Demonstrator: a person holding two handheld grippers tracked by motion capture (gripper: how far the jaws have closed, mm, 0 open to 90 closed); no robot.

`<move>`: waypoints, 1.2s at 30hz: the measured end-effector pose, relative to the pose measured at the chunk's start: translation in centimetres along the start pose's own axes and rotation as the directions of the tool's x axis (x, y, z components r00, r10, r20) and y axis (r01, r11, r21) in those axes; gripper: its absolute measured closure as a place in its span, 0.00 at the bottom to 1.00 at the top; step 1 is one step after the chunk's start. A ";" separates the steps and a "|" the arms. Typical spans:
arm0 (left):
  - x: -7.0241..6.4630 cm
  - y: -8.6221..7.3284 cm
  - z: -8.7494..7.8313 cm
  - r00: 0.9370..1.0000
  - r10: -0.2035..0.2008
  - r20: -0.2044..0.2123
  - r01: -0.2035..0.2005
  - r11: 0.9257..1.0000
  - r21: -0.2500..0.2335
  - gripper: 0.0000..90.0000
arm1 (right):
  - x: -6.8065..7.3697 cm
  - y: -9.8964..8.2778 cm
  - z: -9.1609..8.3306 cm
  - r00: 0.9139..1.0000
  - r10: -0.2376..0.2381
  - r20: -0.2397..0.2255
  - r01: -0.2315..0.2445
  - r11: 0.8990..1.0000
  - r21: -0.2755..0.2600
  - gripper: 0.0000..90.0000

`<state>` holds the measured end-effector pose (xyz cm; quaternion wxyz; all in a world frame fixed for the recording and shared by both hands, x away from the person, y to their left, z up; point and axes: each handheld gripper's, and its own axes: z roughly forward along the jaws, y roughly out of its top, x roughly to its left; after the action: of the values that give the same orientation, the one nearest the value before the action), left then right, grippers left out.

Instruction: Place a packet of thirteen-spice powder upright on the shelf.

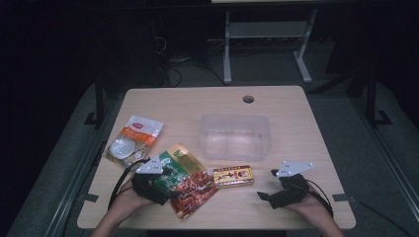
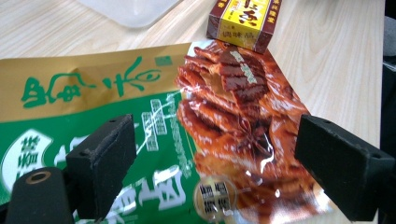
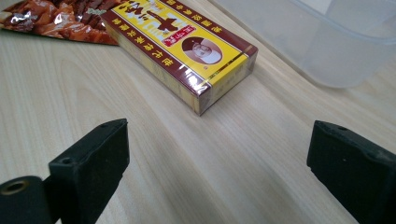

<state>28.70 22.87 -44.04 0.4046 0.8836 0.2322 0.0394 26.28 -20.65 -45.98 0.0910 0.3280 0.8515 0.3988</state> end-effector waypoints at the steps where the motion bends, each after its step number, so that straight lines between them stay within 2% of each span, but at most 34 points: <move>1: 0.0 0.0 0.0 1.000 0.000 0.000 0.000 1.000 0.000 0.14 | -0.1 -0.1 0.0 1.000 -0.008 0.001 0.008 1.000 -0.003 0.06; 5: -0.3 0.0 0.2 1.000 0.010 0.009 -0.010 1.000 0.004 0.14 | -0.1 0.0 -0.1 1.000 -0.010 -0.003 0.010 1.000 0.000 0.06; 8: -0.4 -0.2 -0.2 1.000 0.021 0.013 -0.021 1.000 -0.008 0.14 | -0.1 0.3 -0.2 1.000 -0.024 -0.013 0.023 1.000 -0.016 0.06; 14: -0.3 -0.6 -0.6 1.000 0.002 0.027 -0.001 0.999 -0.039 0.14 | 0.0 0.9 0.0 0.999 -0.020 -0.040 0.019 1.000 -0.010 0.07; 23: -0.4 -0.8 -0.7 0.999 0.004 0.040 -0.002 0.999 -0.038 0.14 | -0.1 2.1 0.4 0.997 -0.010 -0.078 0.007 0.999 -0.033 0.20; 25: -0.3 -0.8 -0.8 0.999 0.000 0.035 0.001 0.999 -0.041 0.14 | 0.0 2.6 0.4 0.996 -0.010 -0.089 0.006 0.999 -0.041 0.29; 27: -0.2 -0.8 -0.8 0.999 0.000 0.036 0.002 0.999 -0.042 0.14 | 0.1 2.7 0.4 0.996 -0.007 -0.087 0.003 0.999 -0.042 0.33; 28: -0.2 -0.7 -0.7 0.999 -0.001 0.037 0.003 0.999 -0.042 0.14 | 0.1 3.0 0.5 0.997 -0.006 -0.082 0.002 0.999 -0.046 0.42; 29: -0.2 -0.7 -0.7 0.999 -0.001 0.037 0.003 0.999 -0.042 0.14 | 0.1 3.0 0.5 0.997 -0.006 -0.082 0.002 0.999 -0.046 0.42; 30: -0.3 -0.7 -0.7 0.999 0.000 0.036 0.001 0.999 -0.043 0.14 | 0.1 3.2 0.5 0.997 -0.015 -0.081 0.011 0.998 -0.056 0.46; 36: -0.4 -0.6 -0.6 0.999 0.005 0.035 -0.004 0.999 -0.040 0.14 | 0.4 4.5 0.8 0.995 -0.024 -0.095 0.019 0.998 -0.053 0.79</move>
<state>27.97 23.44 -44.01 0.4262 0.8764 0.2222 0.0297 28.43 -17.80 -43.17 0.0630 0.2969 0.8476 0.4352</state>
